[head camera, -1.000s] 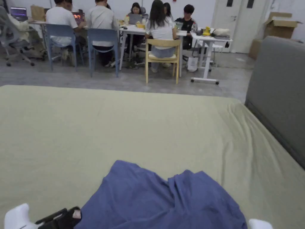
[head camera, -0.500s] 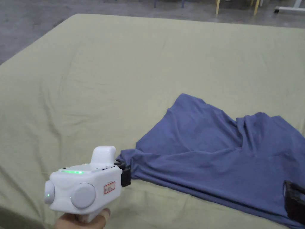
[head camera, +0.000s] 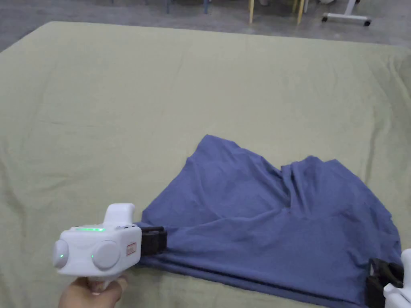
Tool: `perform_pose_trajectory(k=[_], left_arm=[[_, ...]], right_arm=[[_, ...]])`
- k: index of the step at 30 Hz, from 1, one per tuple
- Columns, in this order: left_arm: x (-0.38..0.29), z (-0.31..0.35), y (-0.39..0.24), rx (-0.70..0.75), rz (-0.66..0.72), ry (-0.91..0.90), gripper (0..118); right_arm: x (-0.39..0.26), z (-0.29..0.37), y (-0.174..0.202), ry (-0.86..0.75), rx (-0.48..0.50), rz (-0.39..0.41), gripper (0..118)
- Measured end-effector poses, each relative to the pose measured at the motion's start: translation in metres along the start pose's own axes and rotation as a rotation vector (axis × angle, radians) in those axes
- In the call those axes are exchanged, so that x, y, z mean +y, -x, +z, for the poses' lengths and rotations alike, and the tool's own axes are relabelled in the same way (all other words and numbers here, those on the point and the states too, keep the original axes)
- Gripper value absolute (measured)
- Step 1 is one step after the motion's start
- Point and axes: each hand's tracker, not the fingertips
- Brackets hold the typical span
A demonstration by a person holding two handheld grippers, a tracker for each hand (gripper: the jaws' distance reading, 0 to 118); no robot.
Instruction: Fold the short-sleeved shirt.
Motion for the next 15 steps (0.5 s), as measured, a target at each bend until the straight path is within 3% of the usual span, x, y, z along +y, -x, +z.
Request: perform_pose_trajectory(k=[2,3,4,6,9,10,11,12,13,14,15], left_arm=[[-0.001,-0.003,-0.003,0.022,-0.07,0.064,113],[-0.003,0.004,-0.003,0.017,-0.084,0.042,81],[0.0,0.011,-0.005,0.003,-0.068,0.0,4],[-0.002,0.026,-0.004,-0.069,0.022,-0.045,4],[0.003,0.042,-0.014,-0.081,-0.016,-0.038,4],[0.004,0.046,-0.015,-0.089,-0.019,-0.044,4],[0.006,0.05,-0.016,-0.104,-0.018,-0.05,4],[0.007,0.051,-0.016,-0.128,-0.005,-0.049,4],[0.008,0.053,-0.017,-0.135,-0.001,-0.049,4],[0.009,0.055,-0.019,-0.134,-0.002,-0.052,4],[0.011,0.057,-0.02,-0.133,-0.004,-0.054,4]], right_arm=[[0.003,-0.005,-0.007,0.014,-0.016,0.008,3],[0.002,-0.011,-0.012,0.022,-0.022,0.012,3],[0.006,-0.015,-0.018,0.031,-0.028,0.013,3],[0.016,-0.03,-0.039,0.049,-0.019,-0.014,3],[0.041,-0.065,-0.068,0.06,0.003,-0.024,8],[0.05,-0.08,-0.077,0.063,0.003,-0.019,35],[0.058,-0.097,-0.088,0.071,0.016,-0.005,82],[0.068,-0.12,-0.097,0.084,0.025,0.015,118],[0.075,-0.143,-0.103,0.122,-0.007,0.031,118],[0.076,-0.165,-0.108,0.043,-0.033,0.033,118],[0.075,-0.19,-0.113,0.093,-0.054,0.095,118]])
